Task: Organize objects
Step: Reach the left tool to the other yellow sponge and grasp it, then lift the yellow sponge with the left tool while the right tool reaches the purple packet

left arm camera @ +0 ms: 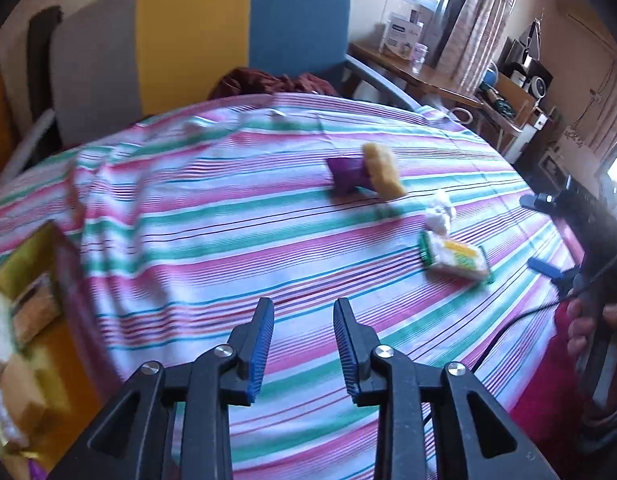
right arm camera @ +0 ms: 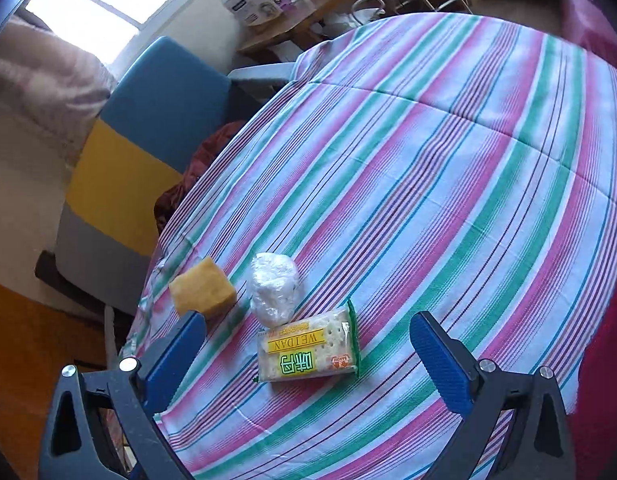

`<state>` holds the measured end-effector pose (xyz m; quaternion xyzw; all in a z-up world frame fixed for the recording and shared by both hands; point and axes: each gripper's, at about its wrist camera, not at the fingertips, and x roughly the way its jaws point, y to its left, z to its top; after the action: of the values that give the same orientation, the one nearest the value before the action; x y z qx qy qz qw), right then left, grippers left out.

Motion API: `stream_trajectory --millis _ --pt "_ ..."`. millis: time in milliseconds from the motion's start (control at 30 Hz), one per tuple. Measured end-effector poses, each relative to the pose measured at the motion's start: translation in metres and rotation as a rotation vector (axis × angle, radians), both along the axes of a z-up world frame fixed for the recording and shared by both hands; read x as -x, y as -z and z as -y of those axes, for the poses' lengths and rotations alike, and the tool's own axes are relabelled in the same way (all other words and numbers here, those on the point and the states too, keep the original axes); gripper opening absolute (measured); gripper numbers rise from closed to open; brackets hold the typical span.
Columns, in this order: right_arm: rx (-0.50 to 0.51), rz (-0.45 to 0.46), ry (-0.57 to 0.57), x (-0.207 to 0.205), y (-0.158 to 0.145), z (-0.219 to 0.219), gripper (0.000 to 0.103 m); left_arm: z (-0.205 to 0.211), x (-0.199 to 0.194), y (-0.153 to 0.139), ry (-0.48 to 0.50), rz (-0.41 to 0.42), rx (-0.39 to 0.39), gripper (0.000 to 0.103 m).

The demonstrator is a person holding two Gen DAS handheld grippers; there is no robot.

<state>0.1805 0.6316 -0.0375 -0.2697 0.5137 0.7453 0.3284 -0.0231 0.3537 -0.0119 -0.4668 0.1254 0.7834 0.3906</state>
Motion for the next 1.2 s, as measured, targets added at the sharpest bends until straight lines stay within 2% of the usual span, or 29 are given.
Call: stream_trajectory --millis 167,500,633,700,767,867,933,967,1033,1200 --pt "0.026 -0.012 -0.039 0.007 0.004 0.001 0.103 -0.034 0.007 0.001 0.024 0.061 -0.050 0.032" --pt "0.051 -0.052 -0.089 0.013 0.005 0.004 0.103 -0.110 0.027 -0.002 0.084 0.006 -0.077 0.032" --pt "0.064 -0.059 -0.103 0.015 0.007 0.004 0.103 -0.144 0.039 0.006 0.105 -0.012 -0.045 0.036" --pt "0.067 -0.061 -0.107 0.016 0.008 0.004 0.103 -0.159 0.046 0.013 0.107 0.002 -0.038 0.037" --pt "0.071 -0.063 -0.110 0.016 0.009 0.004 0.103 -0.171 0.052 0.019 0.125 0.030 -0.042 0.043" --pt "0.080 -0.063 -0.112 0.017 0.010 0.003 0.103 -0.187 0.059 0.030 0.128 0.053 -0.028 0.043" --pt "0.084 -0.056 -0.115 0.018 0.012 0.002 0.103 -0.194 0.063 0.038 0.122 0.075 -0.014 0.043" --pt "0.088 -0.053 -0.117 0.019 0.013 0.002 0.103 -0.195 0.062 0.039 0.121 0.074 -0.021 0.035" --pt "0.089 -0.046 -0.120 0.020 0.014 0.002 0.103 -0.191 0.056 0.036 0.148 0.061 -0.057 0.030" --pt "0.078 -0.039 -0.115 0.020 0.014 0.002 0.103 -0.145 0.037 0.023 0.159 0.068 -0.141 0.027"
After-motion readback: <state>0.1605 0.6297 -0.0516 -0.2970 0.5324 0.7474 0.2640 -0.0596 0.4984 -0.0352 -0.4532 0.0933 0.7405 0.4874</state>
